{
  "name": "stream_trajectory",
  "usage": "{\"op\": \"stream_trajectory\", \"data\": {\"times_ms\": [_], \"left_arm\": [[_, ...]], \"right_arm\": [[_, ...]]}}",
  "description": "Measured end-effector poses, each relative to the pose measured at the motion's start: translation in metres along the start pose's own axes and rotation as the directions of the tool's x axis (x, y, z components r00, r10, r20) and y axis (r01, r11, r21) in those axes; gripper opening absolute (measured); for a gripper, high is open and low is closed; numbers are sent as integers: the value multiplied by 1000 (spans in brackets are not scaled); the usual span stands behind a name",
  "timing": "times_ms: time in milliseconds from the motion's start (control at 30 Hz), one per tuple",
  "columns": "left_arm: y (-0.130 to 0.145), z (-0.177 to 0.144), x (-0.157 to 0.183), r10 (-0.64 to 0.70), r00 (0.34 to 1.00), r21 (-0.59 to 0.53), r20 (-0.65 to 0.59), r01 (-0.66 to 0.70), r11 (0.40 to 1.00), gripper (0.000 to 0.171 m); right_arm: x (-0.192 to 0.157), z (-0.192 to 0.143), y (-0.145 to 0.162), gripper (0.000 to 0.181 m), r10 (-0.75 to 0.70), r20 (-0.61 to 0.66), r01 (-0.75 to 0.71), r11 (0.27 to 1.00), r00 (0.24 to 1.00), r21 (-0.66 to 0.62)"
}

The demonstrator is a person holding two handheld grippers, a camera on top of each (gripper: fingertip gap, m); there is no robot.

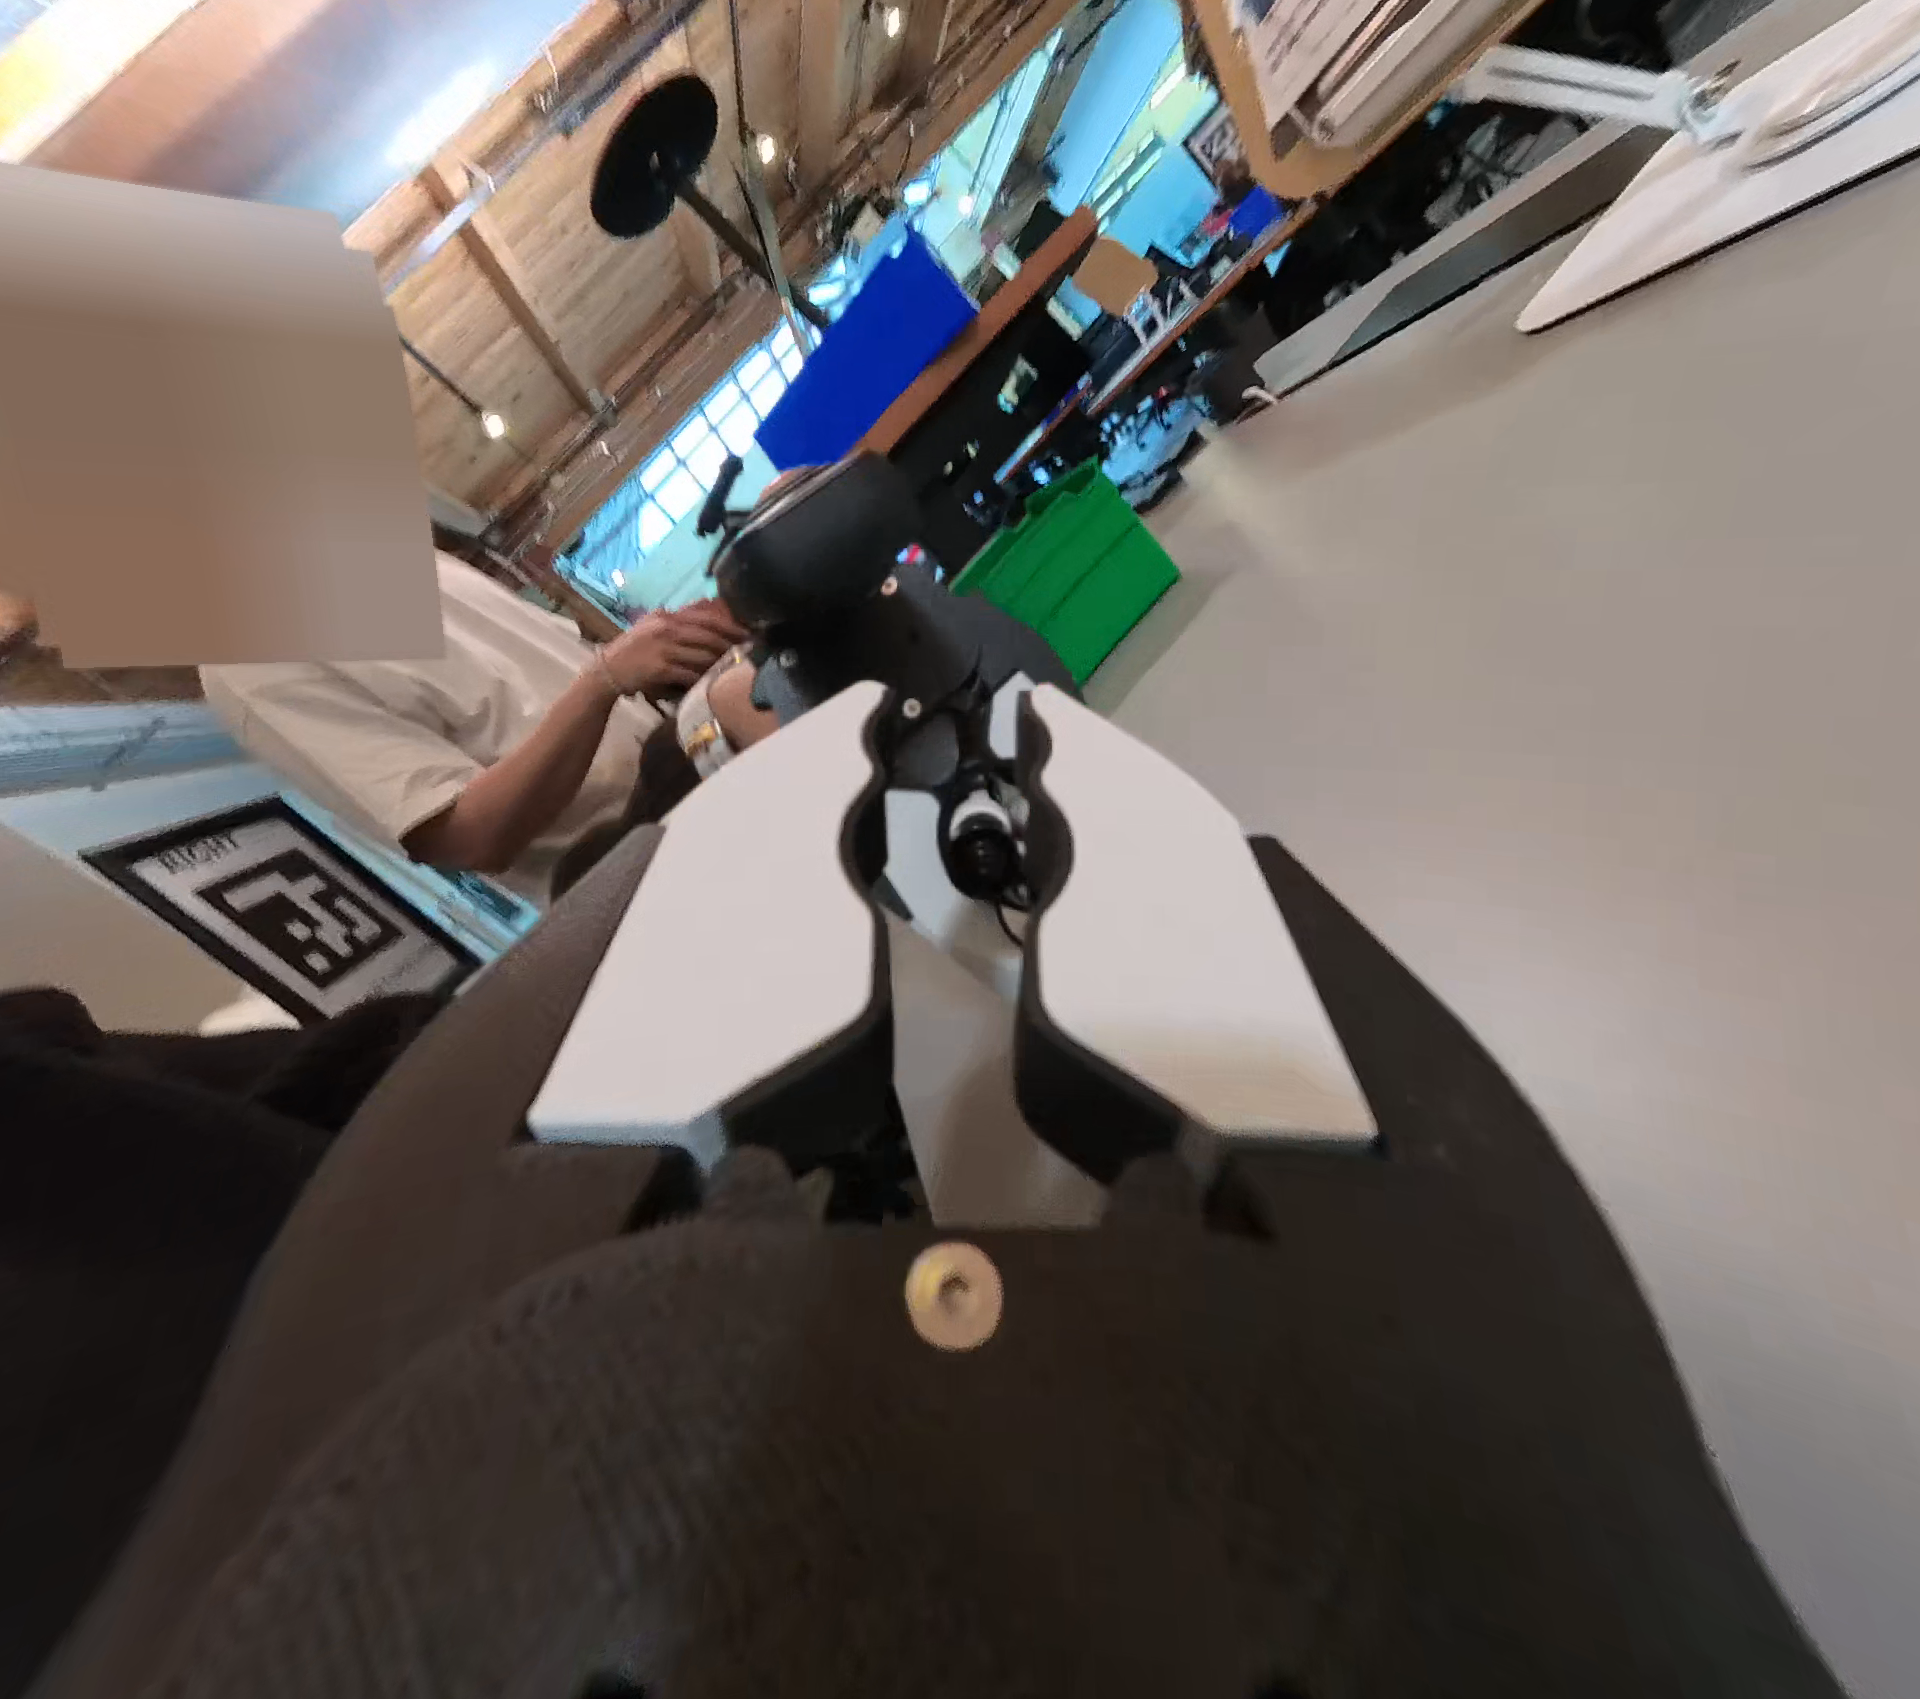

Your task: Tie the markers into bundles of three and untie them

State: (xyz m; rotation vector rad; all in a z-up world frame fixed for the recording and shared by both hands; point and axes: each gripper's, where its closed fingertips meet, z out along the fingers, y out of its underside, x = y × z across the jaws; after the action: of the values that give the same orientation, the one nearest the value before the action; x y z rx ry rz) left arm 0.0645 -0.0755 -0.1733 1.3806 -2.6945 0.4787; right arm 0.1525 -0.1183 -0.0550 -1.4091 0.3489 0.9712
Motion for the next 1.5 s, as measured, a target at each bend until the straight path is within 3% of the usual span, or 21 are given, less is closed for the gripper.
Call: {"op": "stream_trajectory", "data": {"times_ms": [167, 500, 867, 1100, 1333, 1400, 1500], "left_arm": [[-7, 0, 3, 26, 999, 46, -22, -25, 999, 45], [-18, 7, -9, 87, 996, 122, 9, -88, 989, 45], [-23, -12, -5, 53, 993, 290, -105, -21, 957, 45], [-29, -19, 1, 58, 990, 401, -127, -2, 916, 45], [-39, -18, 5, 59, 986, 500, -156, 28, 865, 45], [-41, -19, 6, 59, 984, 522, -165, 36, 852, 45], [-44, -21, 9, 64, 982, 548, -178, 45, 836, 46]], "right_arm": [[3, -13, 18, 22, -150, -88, 140, 984, 985, -109], [5, -22, 29, 20, -186, -136, 169, 977, 973, -129], [6, -15, 29, 20, -66, -89, 56, 992, 994, -115], [13, -2, 51, 39, -157, -153, 118, 965, 976, -236], [15, 8, 60, 30, -422, -137, 356, 868, 896, -347], [12, 12, 60, 28, -444, -120, 383, 858, 888, -341], [4, 16, 64, 10, -422, -56, 380, 860, 905, -342]]}}
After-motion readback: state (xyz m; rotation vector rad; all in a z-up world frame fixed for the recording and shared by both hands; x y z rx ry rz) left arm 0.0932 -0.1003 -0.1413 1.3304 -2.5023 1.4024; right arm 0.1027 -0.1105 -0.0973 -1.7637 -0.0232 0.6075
